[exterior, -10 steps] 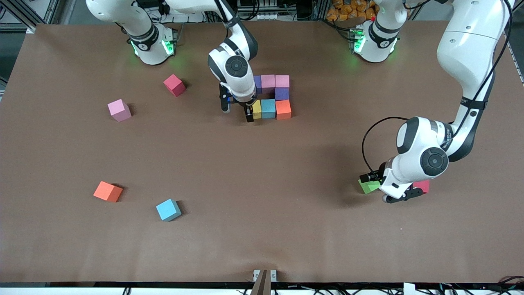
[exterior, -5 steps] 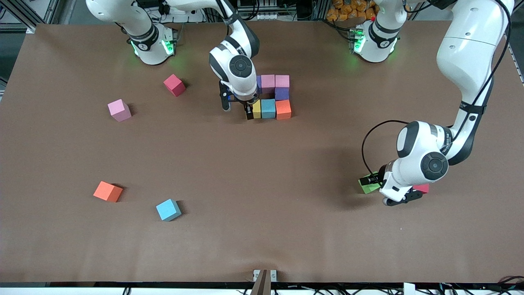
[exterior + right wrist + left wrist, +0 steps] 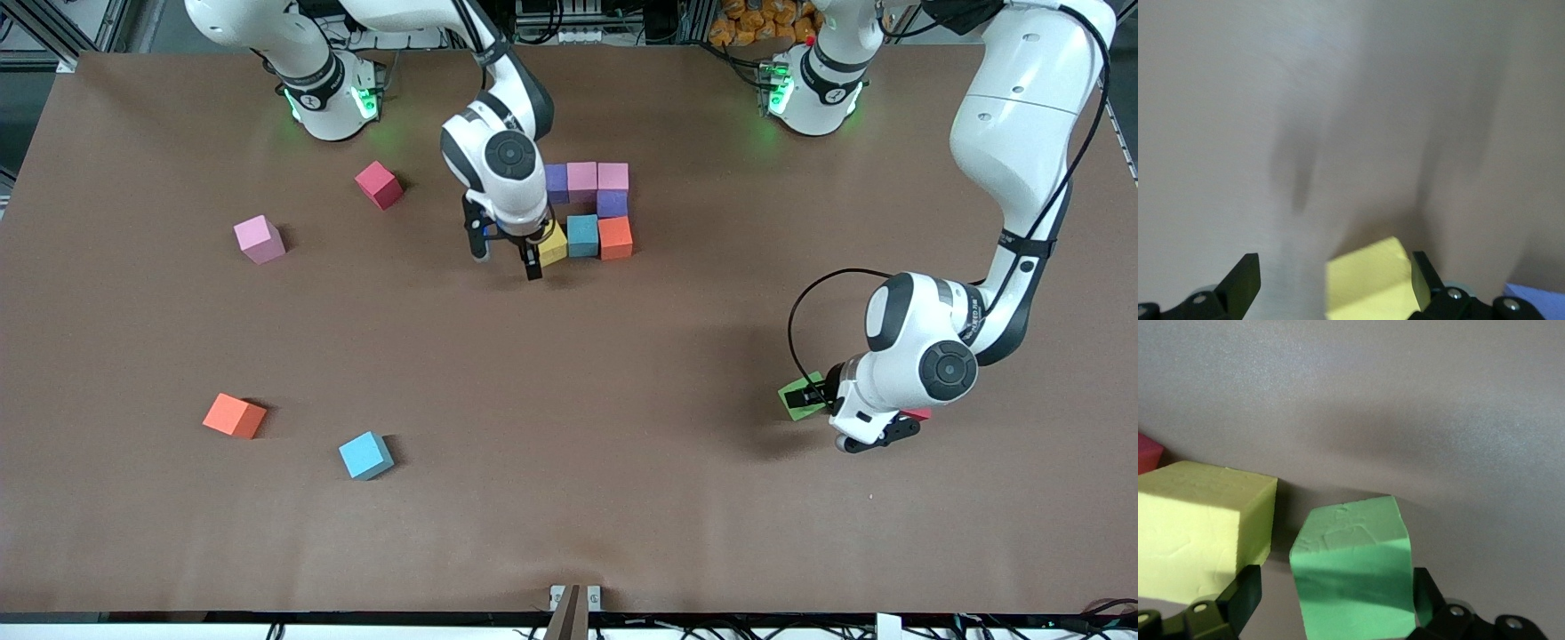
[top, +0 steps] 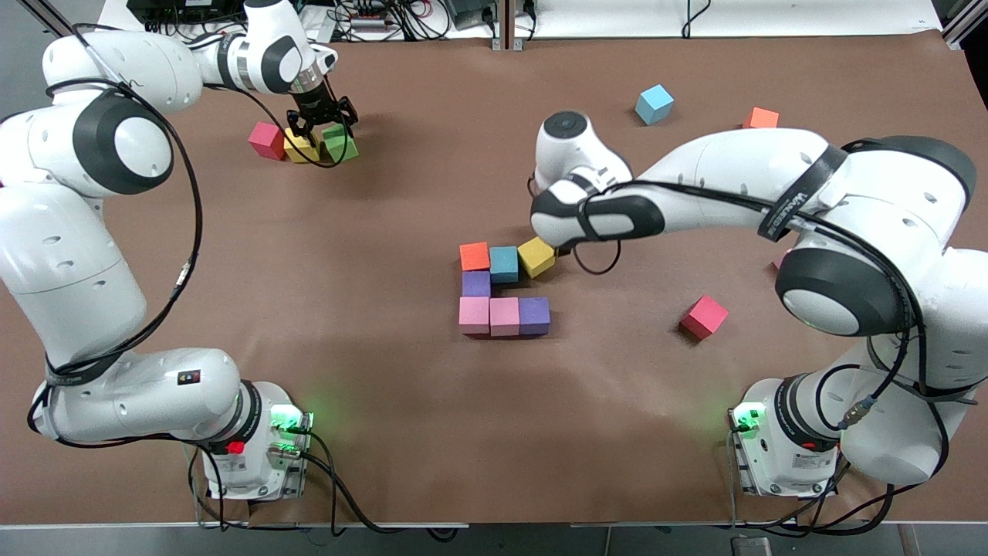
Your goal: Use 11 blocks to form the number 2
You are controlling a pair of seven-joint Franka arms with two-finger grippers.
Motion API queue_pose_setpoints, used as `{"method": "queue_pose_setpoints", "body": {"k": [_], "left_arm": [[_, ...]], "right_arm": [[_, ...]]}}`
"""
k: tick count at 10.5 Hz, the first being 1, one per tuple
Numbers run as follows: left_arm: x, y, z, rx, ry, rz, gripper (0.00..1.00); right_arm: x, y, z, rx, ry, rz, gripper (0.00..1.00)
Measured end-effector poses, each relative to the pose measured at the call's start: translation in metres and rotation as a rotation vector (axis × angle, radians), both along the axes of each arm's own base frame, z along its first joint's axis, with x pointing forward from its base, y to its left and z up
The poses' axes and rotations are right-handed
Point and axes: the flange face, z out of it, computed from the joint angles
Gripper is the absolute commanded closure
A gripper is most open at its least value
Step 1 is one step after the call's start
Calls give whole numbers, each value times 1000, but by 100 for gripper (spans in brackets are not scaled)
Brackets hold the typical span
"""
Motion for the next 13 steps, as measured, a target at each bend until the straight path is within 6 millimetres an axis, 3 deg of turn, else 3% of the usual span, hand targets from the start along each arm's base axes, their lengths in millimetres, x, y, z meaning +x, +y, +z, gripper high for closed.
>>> {"method": "queue_pose_setpoints", "body": {"k": [1, 4, 6, 9, 11, 13], "left_arm": [[1, 0, -2, -2, 1, 1, 10], [1, -5, -9, -6, 9, -5, 64], [1, -7, -10, -8, 10, -8, 75], [0, -30, -6, 0, -4, -55, 76], [-2, -66, 4, -6, -24, -103, 76], [-11, -120, 19, -13, -53, -179, 76]], "right_arm": [[16, -10, 6, 0, 3, 28, 0], [70, -37, 42, 6, 32, 85, 0], [109, -67, 65, 29, 22, 142, 0], [148, -111, 78, 53, -5, 233, 0], [167, -134, 88, 64, -21, 333, 0], [182, -158, 93, 72, -33, 449, 0]]}}
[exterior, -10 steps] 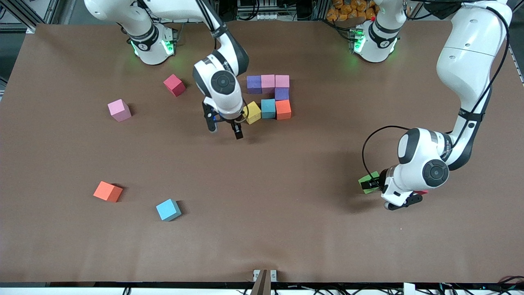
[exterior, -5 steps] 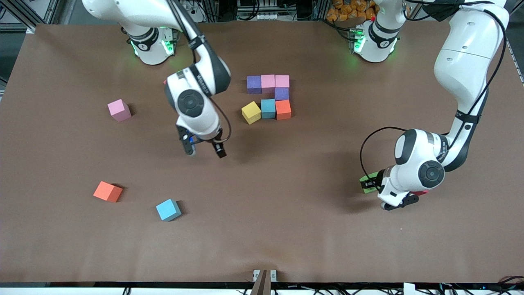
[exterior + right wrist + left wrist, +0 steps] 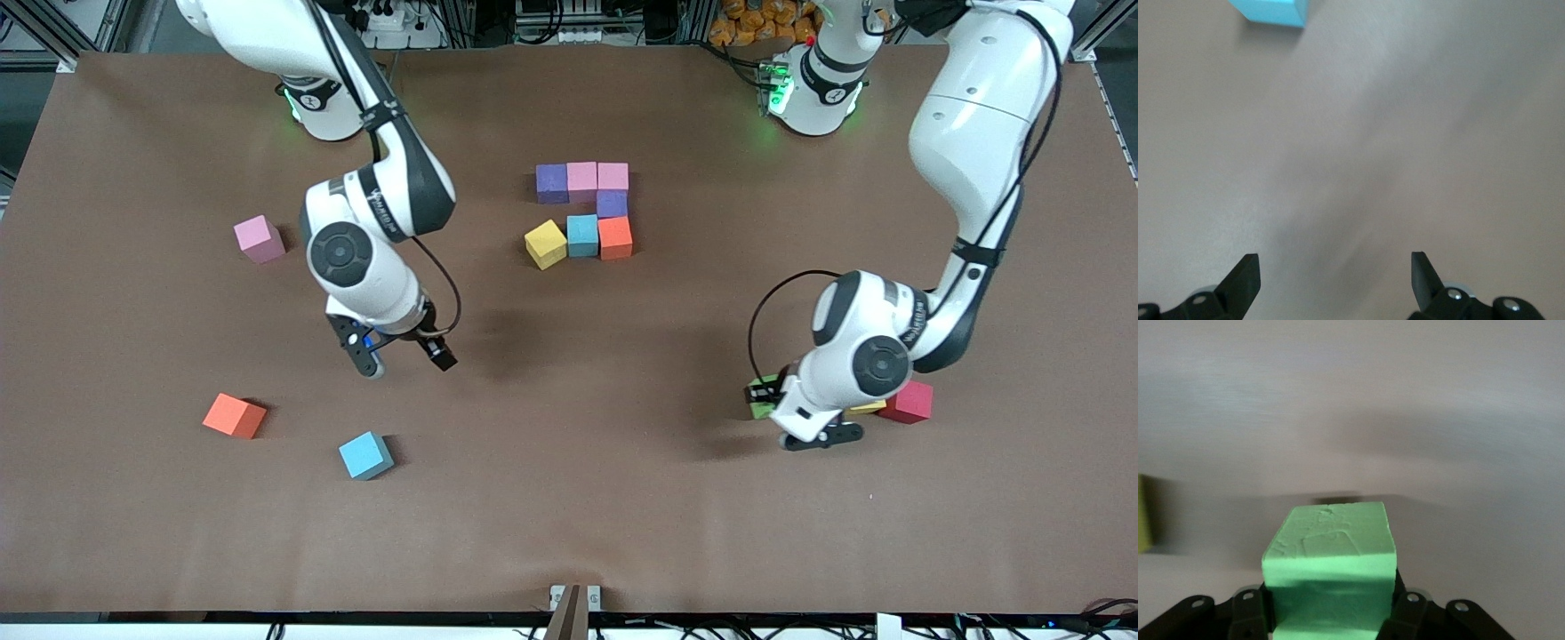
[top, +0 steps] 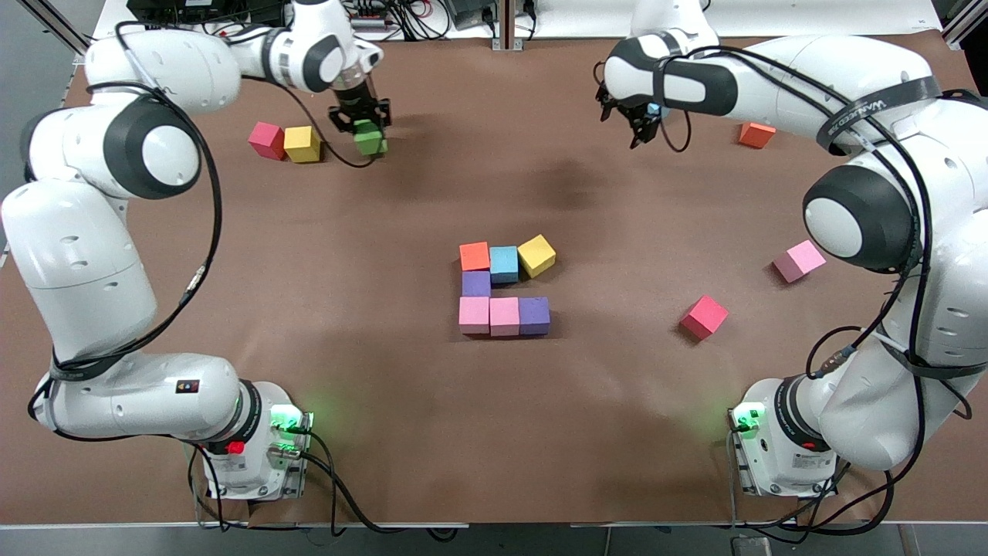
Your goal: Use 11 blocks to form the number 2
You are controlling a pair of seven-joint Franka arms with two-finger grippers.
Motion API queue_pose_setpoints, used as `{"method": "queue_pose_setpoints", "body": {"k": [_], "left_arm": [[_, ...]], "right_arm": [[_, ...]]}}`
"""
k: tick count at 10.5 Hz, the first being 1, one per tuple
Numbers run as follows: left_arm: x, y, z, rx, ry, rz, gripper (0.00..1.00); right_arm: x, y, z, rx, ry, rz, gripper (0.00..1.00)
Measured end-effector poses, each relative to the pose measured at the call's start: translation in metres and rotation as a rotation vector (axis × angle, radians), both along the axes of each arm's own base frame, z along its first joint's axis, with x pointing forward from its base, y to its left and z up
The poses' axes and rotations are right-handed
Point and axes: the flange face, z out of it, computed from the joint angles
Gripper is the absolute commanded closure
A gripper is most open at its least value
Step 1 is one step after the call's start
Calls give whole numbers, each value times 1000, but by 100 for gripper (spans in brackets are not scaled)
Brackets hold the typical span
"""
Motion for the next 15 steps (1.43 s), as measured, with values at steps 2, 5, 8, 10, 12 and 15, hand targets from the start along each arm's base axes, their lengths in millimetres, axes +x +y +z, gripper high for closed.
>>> {"method": "queue_pose_setpoints", "body": {"k": [2, 5, 8, 10, 12, 15], "left_arm": [[-21, -71, 15, -17, -12, -16, 75], [-59, -153, 35, -19, -30, 35, 74], [-102, -214, 37, -15, -13, 90, 74], [-138, -253, 27, 17, -7, 115, 74], [-171, -285, 20, 33, 3, 127, 74], [-191, -306, 9, 23, 9, 151, 74]], "right_arm": [[11, -19, 3, 5, -13, 114, 0], [24, -49, -4, 5, -16, 335, 0], [32, -70, -5, 11, -25, 547, 0], [38, -87, -4, 15, -33, 693, 0], [47, -117, -4, 18, -45, 870, 0], [73, -144, -4, 6, -78, 1115, 0]]}}
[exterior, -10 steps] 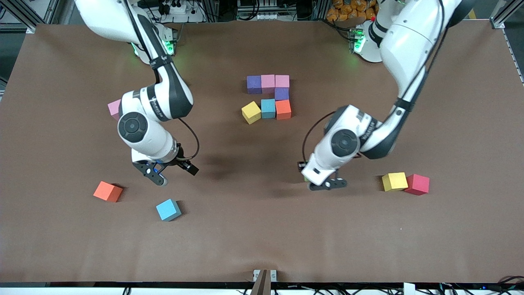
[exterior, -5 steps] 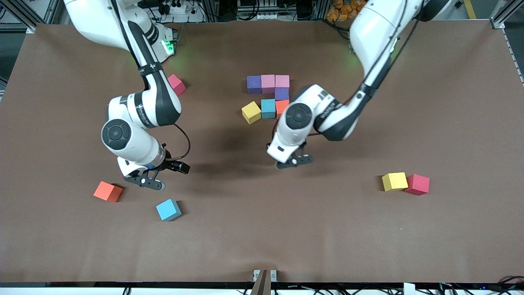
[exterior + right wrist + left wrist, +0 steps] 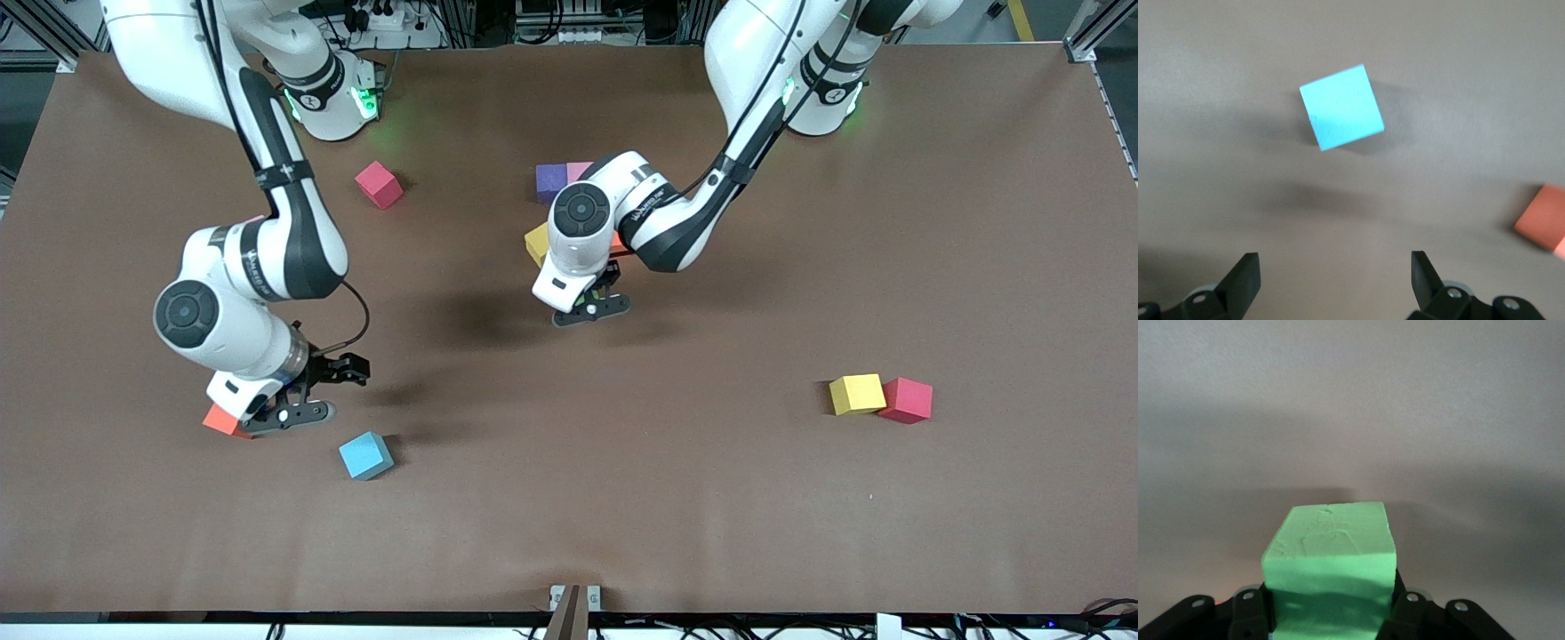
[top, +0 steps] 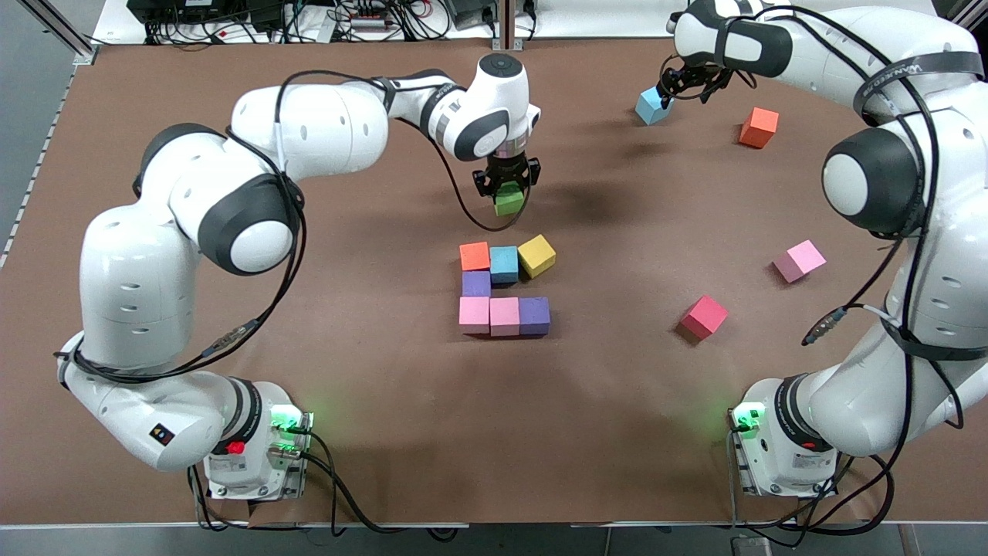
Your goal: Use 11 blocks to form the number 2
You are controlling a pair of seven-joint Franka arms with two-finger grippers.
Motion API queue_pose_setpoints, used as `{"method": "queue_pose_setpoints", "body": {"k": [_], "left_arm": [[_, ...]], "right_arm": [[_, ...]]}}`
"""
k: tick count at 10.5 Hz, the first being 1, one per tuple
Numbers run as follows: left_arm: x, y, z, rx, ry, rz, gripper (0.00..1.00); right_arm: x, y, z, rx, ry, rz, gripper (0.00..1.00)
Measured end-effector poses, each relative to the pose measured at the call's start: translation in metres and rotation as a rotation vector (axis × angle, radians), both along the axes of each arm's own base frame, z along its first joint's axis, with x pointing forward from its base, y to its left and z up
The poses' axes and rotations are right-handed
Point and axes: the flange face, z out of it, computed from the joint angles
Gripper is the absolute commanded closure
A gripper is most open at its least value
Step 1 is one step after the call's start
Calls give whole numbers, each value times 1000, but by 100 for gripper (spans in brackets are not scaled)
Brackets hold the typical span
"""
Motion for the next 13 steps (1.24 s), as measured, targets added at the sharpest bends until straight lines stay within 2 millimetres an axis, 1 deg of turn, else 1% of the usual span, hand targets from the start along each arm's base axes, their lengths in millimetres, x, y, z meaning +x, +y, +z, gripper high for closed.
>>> {"method": "queue_pose_setpoints", "body": {"k": [1, 3, 5, 7, 8, 10, 12, 13], "left_arm": [[-5, -4, -6, 1, -4, -1, 74], [-11, -11, -19, 4, -12, -2, 74], [-15, -15, -26, -3, -20, -8, 73], [-20, -19, -29, -3, -19, -17, 73], [-23, -21, -30, -3, -18, -21, 72], [-30, -27, -32, -2, -15, -34, 71], [-40, -34, -37, -1, -6, -51, 71], [-44, -36, -38, -2, -1, -56, 71]], "right_arm": [[8, -1, -4, -5, -8, 50, 0], [19, 4, -11, -16, -21, 159, 0], [24, 7, -21, -24, -20, 255, 0], [30, 7, -26, -31, -26, 351, 0], [34, 3, -28, -35, -30, 384, 0], [47, -3, -43, -52, -62, 443, 0], [55, 3, -56, -65, -98, 466, 0], [58, 6, -59, -65, -103, 470, 0]]}}
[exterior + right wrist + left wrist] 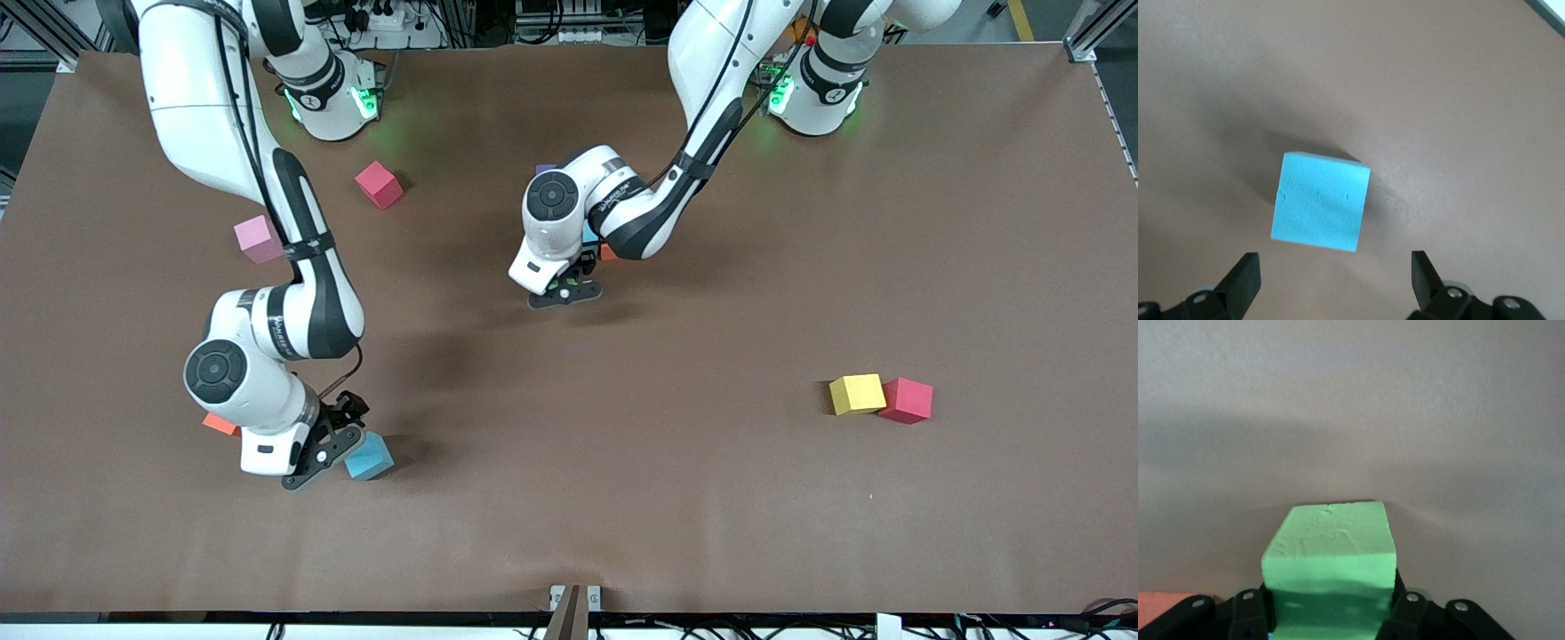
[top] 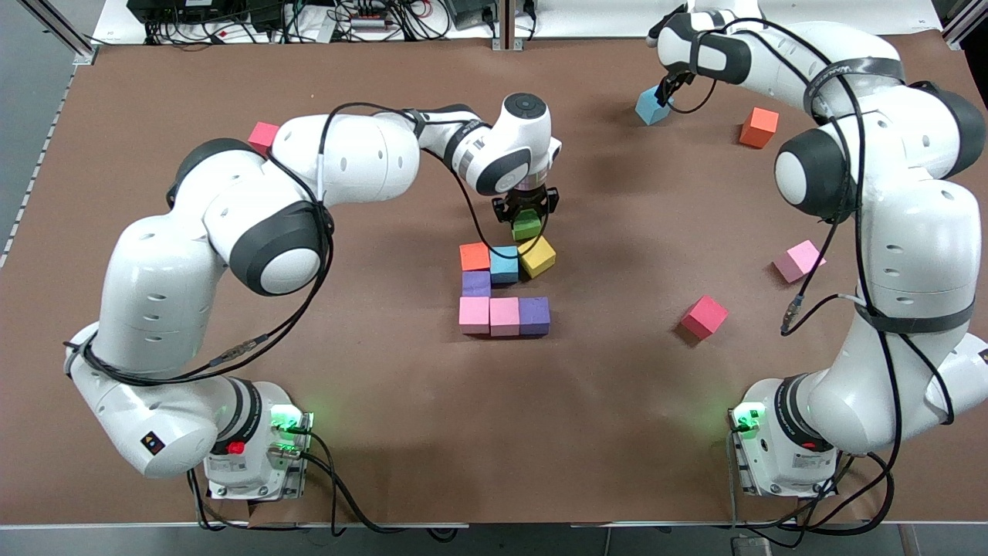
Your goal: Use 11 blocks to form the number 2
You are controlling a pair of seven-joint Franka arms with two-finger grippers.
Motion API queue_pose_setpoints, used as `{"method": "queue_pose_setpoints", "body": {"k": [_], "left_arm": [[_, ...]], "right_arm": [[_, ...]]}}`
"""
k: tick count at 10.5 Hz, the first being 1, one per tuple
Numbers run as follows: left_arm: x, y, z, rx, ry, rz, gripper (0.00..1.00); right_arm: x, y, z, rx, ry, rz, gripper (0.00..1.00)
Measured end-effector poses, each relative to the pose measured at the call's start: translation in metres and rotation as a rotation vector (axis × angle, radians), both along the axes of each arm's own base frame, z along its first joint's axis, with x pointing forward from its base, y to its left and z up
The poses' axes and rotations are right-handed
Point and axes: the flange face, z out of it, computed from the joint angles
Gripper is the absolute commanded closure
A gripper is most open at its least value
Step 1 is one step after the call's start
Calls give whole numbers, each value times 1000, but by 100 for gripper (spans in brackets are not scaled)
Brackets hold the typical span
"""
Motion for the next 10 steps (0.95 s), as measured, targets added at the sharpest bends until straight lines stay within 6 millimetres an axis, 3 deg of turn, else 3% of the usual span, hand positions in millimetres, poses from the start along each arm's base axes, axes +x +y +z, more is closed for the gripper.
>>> {"method": "queue_pose_setpoints", "body": {"k": [4, 10], "left_arm": [[-8, -5, -2, -3, 8, -12, 69], [-11, -6, -4, -7, 13, -68, 68]], "right_arm": [[9, 8, -9, 28, -23, -60, 0], [15, 25, -42, 64, -63, -128, 0]]}}
